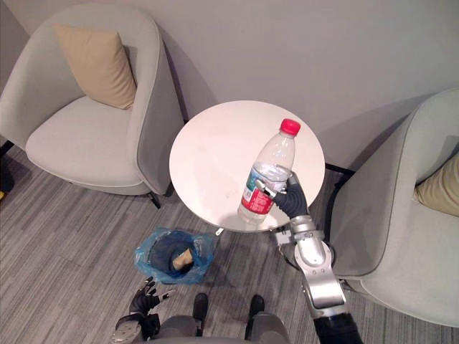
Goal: Gather rubbish on tea table into small bin, then transfer packed bag to large trash can.
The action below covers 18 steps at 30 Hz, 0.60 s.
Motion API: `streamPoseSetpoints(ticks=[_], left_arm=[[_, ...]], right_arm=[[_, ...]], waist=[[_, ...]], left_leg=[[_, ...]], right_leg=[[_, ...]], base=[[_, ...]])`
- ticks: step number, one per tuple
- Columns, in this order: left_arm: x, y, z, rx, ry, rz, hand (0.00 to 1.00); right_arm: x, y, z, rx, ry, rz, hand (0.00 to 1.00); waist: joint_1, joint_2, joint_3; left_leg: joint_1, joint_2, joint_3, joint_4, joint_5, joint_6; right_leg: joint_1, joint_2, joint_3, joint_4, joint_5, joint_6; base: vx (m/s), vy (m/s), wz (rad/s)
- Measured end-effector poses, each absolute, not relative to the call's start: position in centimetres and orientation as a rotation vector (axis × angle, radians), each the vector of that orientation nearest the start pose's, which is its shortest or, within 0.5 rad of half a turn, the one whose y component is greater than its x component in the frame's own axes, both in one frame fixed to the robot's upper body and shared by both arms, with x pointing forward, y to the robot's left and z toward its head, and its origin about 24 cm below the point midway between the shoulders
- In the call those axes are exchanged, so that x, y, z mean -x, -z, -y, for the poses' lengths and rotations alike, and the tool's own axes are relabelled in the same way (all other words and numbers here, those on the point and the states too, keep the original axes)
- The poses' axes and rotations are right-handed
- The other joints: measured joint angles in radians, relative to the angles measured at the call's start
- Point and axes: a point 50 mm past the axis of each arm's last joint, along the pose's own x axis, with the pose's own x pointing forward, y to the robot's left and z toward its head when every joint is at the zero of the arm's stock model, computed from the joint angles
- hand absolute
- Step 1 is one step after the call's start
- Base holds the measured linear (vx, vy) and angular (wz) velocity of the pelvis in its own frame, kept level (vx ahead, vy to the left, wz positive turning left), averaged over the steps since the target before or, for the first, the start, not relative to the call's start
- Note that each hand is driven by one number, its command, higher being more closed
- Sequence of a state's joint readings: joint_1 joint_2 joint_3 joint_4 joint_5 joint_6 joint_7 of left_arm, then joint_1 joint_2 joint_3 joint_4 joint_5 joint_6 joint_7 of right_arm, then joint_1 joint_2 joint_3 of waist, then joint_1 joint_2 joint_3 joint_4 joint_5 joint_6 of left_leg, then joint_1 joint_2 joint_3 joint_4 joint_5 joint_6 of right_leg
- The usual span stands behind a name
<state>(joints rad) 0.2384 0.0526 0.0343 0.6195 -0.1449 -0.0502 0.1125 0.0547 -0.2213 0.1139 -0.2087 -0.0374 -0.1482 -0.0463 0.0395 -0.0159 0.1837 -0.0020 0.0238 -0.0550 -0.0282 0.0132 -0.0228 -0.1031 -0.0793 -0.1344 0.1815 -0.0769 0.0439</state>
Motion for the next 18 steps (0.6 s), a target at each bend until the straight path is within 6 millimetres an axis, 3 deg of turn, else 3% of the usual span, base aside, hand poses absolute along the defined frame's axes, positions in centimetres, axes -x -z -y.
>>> streamPoseSetpoints(ticks=[12, 16, 17, 18], left_arm=[[-10.6, 13.3, -18.9, 0.059, -0.283, -0.859, 0.0], [-10.7, 13.3, -18.8, 0.059, -0.283, -0.858, 0.0], [-10.6, 13.3, -18.8, 0.06, -0.284, -0.859, 0.0], [-10.6, 13.3, -18.8, 0.06, -0.284, -0.86, 0.0]], right_arm=[[-22.5, -6.6, 13.7, 0.228, -0.207, 0.198, 1.0], [-22.5, -5.5, 13.8, 0.263, -0.212, 0.155, 1.0], [-22.5, -5.2, 13.9, 0.285, -0.22, 0.144, 1.0], [-22.5, -5.2, 13.9, 0.298, -0.224, 0.14, 1.0]], waist=[[0.0, 0.008, -0.063], [-0.002, 0.013, -0.064], [0.001, 0.016, -0.063], [-0.001, 0.018, -0.063]], left_leg=[[0.015, -0.001, -0.011, 0.006, 0.003, -0.004], [-0.031, -0.017, -0.047, 0.042, 0.001, -0.004], [-0.041, -0.004, 0.031, 0.047, -0.036, 0.027], [-0.041, 0.017, 0.113, 0.047, -0.041, 0.036]], right_leg=[[0.019, -0.004, -0.01, 0.008, 0.0, 0.0], [0.025, -0.034, -0.08, 0.035, -0.024, 0.003], [0.032, -0.04, -0.112, 0.045, -0.031, 0.004], [0.04, -0.042, -0.125, 0.041, -0.032, 0.005]], base=[[-0.02, -0.004, 0.03], [-0.04, 0.007, 0.51], [-0.06, 0.009, 0.8], [-0.03, 0.02, 0.89]])
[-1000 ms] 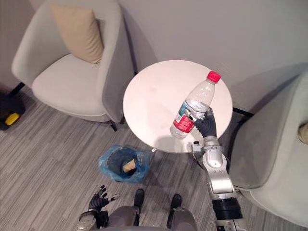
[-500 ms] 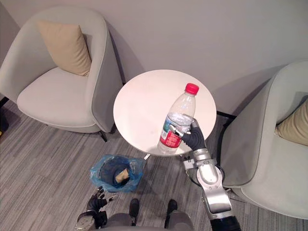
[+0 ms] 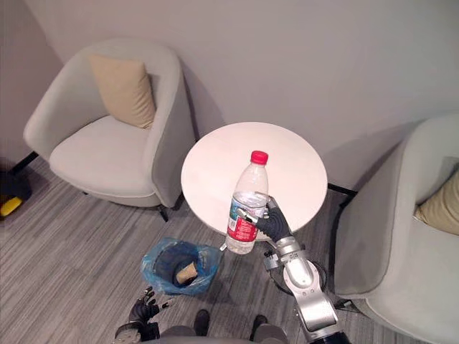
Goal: Gather rubbish on tea table into small bin, then transfer packed bag to large trash can.
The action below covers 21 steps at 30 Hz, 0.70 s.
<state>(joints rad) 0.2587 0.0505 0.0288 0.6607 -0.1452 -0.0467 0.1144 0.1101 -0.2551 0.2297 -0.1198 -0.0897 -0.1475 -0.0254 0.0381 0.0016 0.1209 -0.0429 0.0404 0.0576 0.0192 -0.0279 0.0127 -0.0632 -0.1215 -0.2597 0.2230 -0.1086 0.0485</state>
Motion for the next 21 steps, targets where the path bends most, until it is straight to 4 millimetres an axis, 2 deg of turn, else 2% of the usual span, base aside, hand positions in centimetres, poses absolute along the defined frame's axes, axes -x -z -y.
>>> streamPoseSetpoints(ticks=[2, 4, 9, 11, 14, 16, 18, 19, 21], left_arm=[[-11.3, 13.1, -18.7, 0.062, -0.28, -0.844, 0.0], [-11.4, 13.0, -18.8, 0.057, -0.279, -0.838, 0.0], [-10.7, 13.3, -18.5, 0.03, -0.251, -0.859, 0.0], [-10.8, 13.2, -18.4, 0.029, -0.247, -0.856, 0.0], [-11.1, 12.9, -19.1, 0.0, -0.239, -0.837, 0.0], [-11.2, 12.8, -19.3, -0.016, -0.238, -0.829, 0.0], [-11.3, 12.7, -19.6, -0.025, -0.237, -0.822, 0.0], [-11.9, 12.4, -19.3, -0.036, -0.214, -0.804, 0.0], [-12.5, 12.1, -19.4, -0.043, -0.21, -0.782, 0.0]], right_arm=[[-23.0, -5.5, 14.4, 0.337, -0.214, 0.157, 1.0], [-23.7, -5.6, 15.0, 0.38, -0.192, 0.159, 1.0], [-23.8, -5.6, 14.8, 0.371, -0.165, 0.166, 1.0], [-23.8, -5.3, 14.8, 0.381, -0.158, 0.158, 1.0], [-23.7, -5.0, 14.5, 0.384, -0.143, 0.15, 1.0], [-23.3, -4.5, 14.5, 0.395, -0.138, 0.131, 1.0], [-23.1, -4.2, 14.4, 0.392, -0.135, 0.118, 1.0], [-22.9, -4.0, 14.4, 0.387, -0.131, 0.108, 1.0], [-22.8, -3.9, 14.5, 0.39, -0.129, 0.101, 1.0]], waist=[[-0.002, 0.016, 0.007], [0.005, 0.025, 0.005], [0.004, 0.023, 0.006], [0.005, 0.013, 0.012], [0.001, -0.019, 0.034], [-0.004, -0.025, 0.041], [-0.022, -0.03, 0.047], [-0.043, -0.02, 0.055], [-0.049, -0.023, 0.056]], left_leg=[[-0.032, 0.078, 0.257, 0.073, -0.008, 0.026], [-0.045, 0.095, 0.322, 0.102, -0.003, 0.032], [-0.049, 0.058, 0.287, 0.097, 0.015, 0.003], [-0.049, 0.037, 0.28, 0.105, 0.005, -0.005], [-0.054, 0.011, 0.257, 0.188, -0.076, 0.004], [-0.057, 0.0, 0.23, 0.24, -0.114, 0.011], [-0.045, -0.011, 0.182, 0.251, -0.123, 0.02], [-0.048, -0.012, 0.135, 0.252, -0.124, 0.022], [-0.048, -0.013, 0.089, 0.251, -0.122, 0.019]], right_leg=[[0.025, -0.025, -0.08, -0.011, 0.004, 0.002], [0.029, -0.048, -0.117, 0.007, -0.017, 0.022], [0.041, -0.084, -0.128, 0.013, -0.029, 0.042], [0.041, -0.106, -0.131, 0.035, -0.041, 0.06], [0.028, -0.175, -0.114, 0.167, -0.096, 0.081], [-0.025, -0.199, -0.032, 0.32, -0.088, 0.068], [-0.076, -0.189, 0.064, 0.43, -0.075, 0.01], [-0.103, -0.138, 0.137, 0.454, -0.123, 0.005], [-0.129, -0.068, 0.21, 0.406, -0.165, 0.007]], base=[[0.02, 0.056, 0.97], [0.03, 0.08, 0.72], [0.08, 0.058, 0.3], [0.08, 0.091, 0.21], [0.07, 0.09, 0.2], [0.08, 0.098, 0.32], [0.12, 0.081, 0.66], [0.15, 0.016, 0.96], [0.11, -0.021, 0.94]])
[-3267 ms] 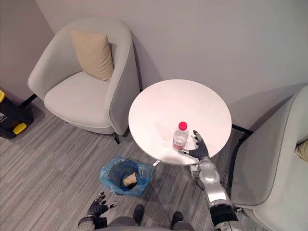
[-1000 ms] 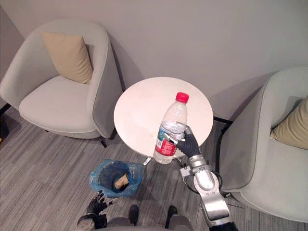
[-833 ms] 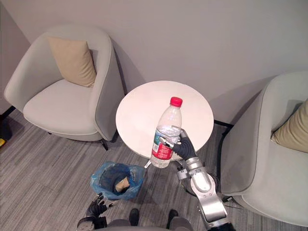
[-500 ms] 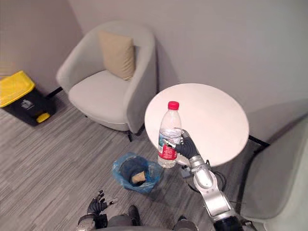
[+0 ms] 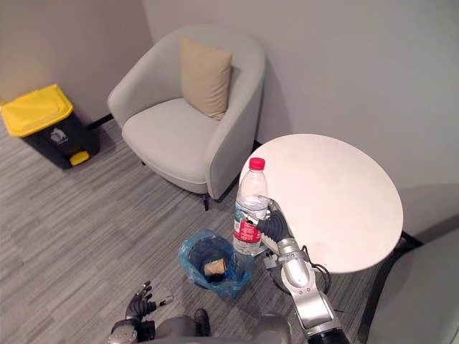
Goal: Gather rubbish on tea table into small bin, then transfer packed bag to large trash can.
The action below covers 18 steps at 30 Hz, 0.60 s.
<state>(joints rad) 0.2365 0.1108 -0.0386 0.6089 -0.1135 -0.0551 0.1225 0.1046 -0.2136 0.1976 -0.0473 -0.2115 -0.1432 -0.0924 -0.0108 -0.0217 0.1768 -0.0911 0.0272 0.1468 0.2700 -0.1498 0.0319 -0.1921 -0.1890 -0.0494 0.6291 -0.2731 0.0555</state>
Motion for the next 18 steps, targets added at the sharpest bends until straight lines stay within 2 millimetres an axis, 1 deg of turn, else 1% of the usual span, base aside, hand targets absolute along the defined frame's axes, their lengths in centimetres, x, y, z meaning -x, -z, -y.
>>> streamPoseSetpoints(ticks=[1, 2, 3, 4, 5, 7, 11, 14, 18], left_arm=[[-12.9, 11.9, -19.6, -0.054, -0.212, -0.766, 0.0], [-13.3, 11.7, -19.7, -0.062, -0.211, -0.75, 0.0], [-13.7, 11.8, -19.2, -0.052, -0.202, -0.749, 0.0], [-14.0, 11.6, -18.3, -0.03, -0.186, -0.732, 0.0], [-13.9, 11.6, -18.0, -0.023, -0.185, -0.725, 0.0], [-13.6, 11.7, -18.2, -0.024, -0.192, -0.732, 0.0], [-12.8, 12.0, -18.2, -0.019, -0.193, -0.757, 0.0], [-12.7, 12.0, -18.1, -0.015, -0.184, -0.758, 0.0], [-12.0, 12.3, -18.2, -0.019, -0.185, -0.781, 0.0]], right_arm=[[-22.7, -3.8, 14.6, 0.391, -0.127, 0.097, 1.0], [-22.6, -3.8, 14.7, 0.39, -0.118, 0.099, 1.0], [-22.6, -3.9, 15.1, 0.4, -0.105, 0.101, 1.0], [-22.6, -4.0, 16.0, 0.415, -0.075, 0.095, 1.0], [-22.7, -4.2, 16.4, 0.426, -0.051, 0.103, 1.0], [-22.7, -4.2, 16.6, 0.428, -0.04, 0.1, 1.0], [-22.1, -3.8, 17.8, 0.434, 0.006, 0.074, 1.0], [-21.9, -3.6, 18.0, 0.435, 0.011, 0.063, 1.0], [-21.5, -3.2, 17.7, 0.432, -0.008, 0.046, 1.0]], waist=[[-0.002, -0.007, -0.003], [-0.002, -0.032, -0.006], [-0.007, -0.026, 0.0], [0.002, 0.009, 0.003], [0.018, 0.034, 0.005], [0.025, 0.036, 0.005], [0.025, 0.031, 0.007], [0.025, 0.031, 0.007], [0.031, 0.03, 0.006]], left_leg=[[-0.002, -0.009, -0.024, 0.004, 0.004, -0.006], [-0.009, -0.04, -0.044, 0.023, 0.003, -0.009], [-0.013, -0.043, -0.069, 0.04, -0.004, -0.016], [-0.031, -0.029, -0.084, 0.055, -0.008, -0.022], [-0.042, -0.01, -0.084, 0.047, -0.008, -0.023], [-0.043, -0.002, -0.084, 0.037, -0.007, -0.026], [-0.006, 0.005, -0.095, 0.007, -0.003, -0.031], [-0.004, 0.0, -0.11, 0.0, -0.003, -0.031], [-0.002, -0.019, -0.134, -0.009, 0.008, -0.031]], right_leg=[[-0.009, 0.048, 0.038, -0.095, 0.008, 0.002], [-0.005, 0.048, 0.055, -0.203, 0.087, 0.001], [0.007, 0.044, 0.041, -0.192, 0.086, 0.025], [0.023, 0.052, 0.028, -0.232, 0.099, 0.02], [0.029, 0.073, 0.024, -0.271, 0.12, 0.013], [0.033, 0.082, 0.023, -0.292, 0.129, 0.01], [0.103, 0.091, 0.005, -0.359, 0.147, 0.006], [0.121, 0.089, -0.005, -0.38, 0.154, 0.01], [0.137, 0.08, -0.028, -0.389, 0.156, 0.014]], base=[[0.14, -0.078, 0.93], [0.15, -0.092, 1.05], [0.15, -0.066, 0.78], [0.11, -0.037, 0.42], [0.08, -0.015, 0.09], [0.05, -0.044, -0.05], [0.03, -0.022, 0.06], [-0.02, 0.018, 0.15], [-0.04, 0.019, 0.19]])
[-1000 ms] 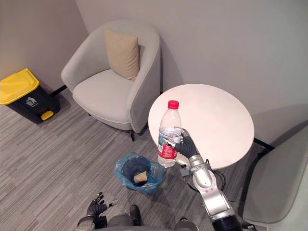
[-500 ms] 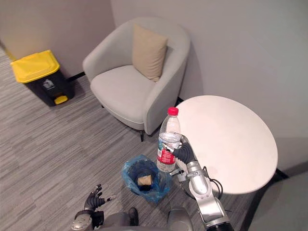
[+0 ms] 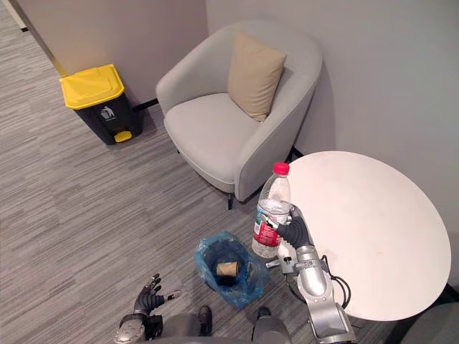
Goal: Gather rubbish on tea table into small bin, then transfer packed bag to large trash can.
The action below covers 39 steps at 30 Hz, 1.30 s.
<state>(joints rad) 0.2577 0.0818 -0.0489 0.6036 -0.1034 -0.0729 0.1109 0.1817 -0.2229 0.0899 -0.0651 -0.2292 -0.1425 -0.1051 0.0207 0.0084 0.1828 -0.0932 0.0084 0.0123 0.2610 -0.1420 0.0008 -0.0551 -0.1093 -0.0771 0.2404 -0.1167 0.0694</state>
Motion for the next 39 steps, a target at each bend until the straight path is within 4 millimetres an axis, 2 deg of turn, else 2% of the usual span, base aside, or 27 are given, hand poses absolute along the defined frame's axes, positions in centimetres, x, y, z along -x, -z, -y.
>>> streamPoseSetpoints(ticks=[5, 10, 13, 16, 19, 22, 24, 25, 31, 35, 39], left_arm=[[-12.0, 12.4, -18.3, -0.027, -0.184, -0.787, 0.0], [-15.1, 11.3, -18.6, -0.048, -0.17, -0.702, 0.0], [-15.8, 10.9, -19.3, -0.069, -0.176, -0.681, 0.0], [-17.2, 10.1, -19.7, -0.079, -0.195, -0.637, 0.0], [-18.6, 9.3, -19.5, -0.08, -0.188, -0.593, 0.0], [-20.8, 7.9, -19.3, -0.08, -0.191, -0.512, 0.0], [-22.3, 6.8, -19.1, -0.077, -0.185, -0.453, 0.0], [-23.2, 5.9, -18.9, -0.073, -0.183, -0.413, 0.0], [-26.9, 1.9, -18.1, 0.007, -0.209, -0.23, 0.0], [-28.1, 0.0, -17.3, 0.045, -0.206, -0.151, 0.0], [-28.3, -0.7, -16.9, 0.059, -0.2, -0.124, 0.0]], right_arm=[[-22.0, -3.3, 16.4, 0.448, -0.08, 0.065, 1.0], [-25.6, -4.8, 15.3, 0.556, -0.174, 0.148, 1.0], [-27.1, -6.1, 15.1, 0.595, -0.188, 0.201, 1.0], [-28.8, -7.6, 15.7, 0.657, -0.163, 0.245, 1.0], [-30.2, -8.5, 16.1, 0.721, -0.138, 0.262, 1.0], [-31.1, -9.1, 16.2, 0.739, -0.106, 0.274, 1.0], [-31.6, -10.0, 15.9, 0.742, -0.093, 0.302, 1.0], [-31.9, -10.6, 15.8, 0.741, -0.078, 0.324, 1.0], [-33.2, -13.8, 15.1, 0.722, -0.012, 0.433, 1.0], [-34.0, -16.0, 15.1, 0.695, 0.054, 0.478, 1.0], [-34.3, -16.8, 15.5, 0.662, 0.106, 0.496, 1.0]], waist=[[0.003, 0.013, 0.017], [0.022, 0.034, 0.122], [0.023, 0.044, 0.172], [0.024, 0.052, 0.219], [0.025, 0.06, 0.239], [0.027, 0.063, 0.253], [0.034, 0.067, 0.265], [0.048, 0.067, 0.267], [0.052, 0.066, 0.307], [0.055, 0.064, 0.331], [0.065, 0.064, 0.332]], left_leg=[[-0.059, -0.011, -0.038, 0.047, 0.009, 0.001], [-0.218, -0.033, -0.068, 0.152, 0.01, -0.014], [-0.308, -0.025, -0.054, 0.167, 0.021, -0.016], [-0.398, -0.023, -0.039, 0.191, 0.061, -0.015], [-0.489, -0.021, -0.038, 0.232, 0.066, -0.011], [-0.585, -0.028, -0.036, 0.288, 0.068, -0.011], [-0.649, -0.029, -0.032, 0.321, 0.065, -0.007], [-0.694, -0.029, -0.028, 0.343, 0.062, -0.002], [-0.891, -0.025, -0.013, 0.454, 0.055, 0.003], [-1.009, -0.008, 0.006, 0.507, 0.055, 0.003], [-1.071, 0.01, 0.033, 0.53, 0.058, 0.002]], right_leg=[[-0.032, -0.007, -0.036, 0.037, -0.007, -0.003], [-0.204, -0.037, -0.064, 0.222, -0.07, -0.009], [-0.292, -0.052, -0.085, 0.27, -0.072, -0.009], [-0.393, -0.07, -0.09, 0.331, -0.072, -0.012], [-0.478, -0.082, -0.094, 0.373, -0.072, -0.013], [-0.567, -0.101, -0.098, 0.436, -0.078, -0.009], [-0.63, -0.107, -0.095, 0.474, -0.085, -0.007], [-0.676, -0.116, -0.091, 0.5, -0.091, -0.008], [-0.863, -0.143, -0.097, 0.638, -0.13, -0.018], [-0.982, -0.157, -0.096, 0.71, -0.144, -0.028], [-1.054, -0.171, -0.088, 0.75, -0.156, -0.027]], base=[[-0.09, 0.002, 0.27], [-0.23, -0.015, 0.31], [-0.21, -0.045, 0.39], [-0.15, -0.026, 0.24], [-0.13, 0.007, 0.14], [-0.06, 0.016, 0.14], [-0.07, -0.003, 0.07], [-0.06, -0.021, 0.05], [-0.06, -0.042, 0.16], [-0.08, -0.043, 0.11], [-0.07, -0.05, 0.08]])
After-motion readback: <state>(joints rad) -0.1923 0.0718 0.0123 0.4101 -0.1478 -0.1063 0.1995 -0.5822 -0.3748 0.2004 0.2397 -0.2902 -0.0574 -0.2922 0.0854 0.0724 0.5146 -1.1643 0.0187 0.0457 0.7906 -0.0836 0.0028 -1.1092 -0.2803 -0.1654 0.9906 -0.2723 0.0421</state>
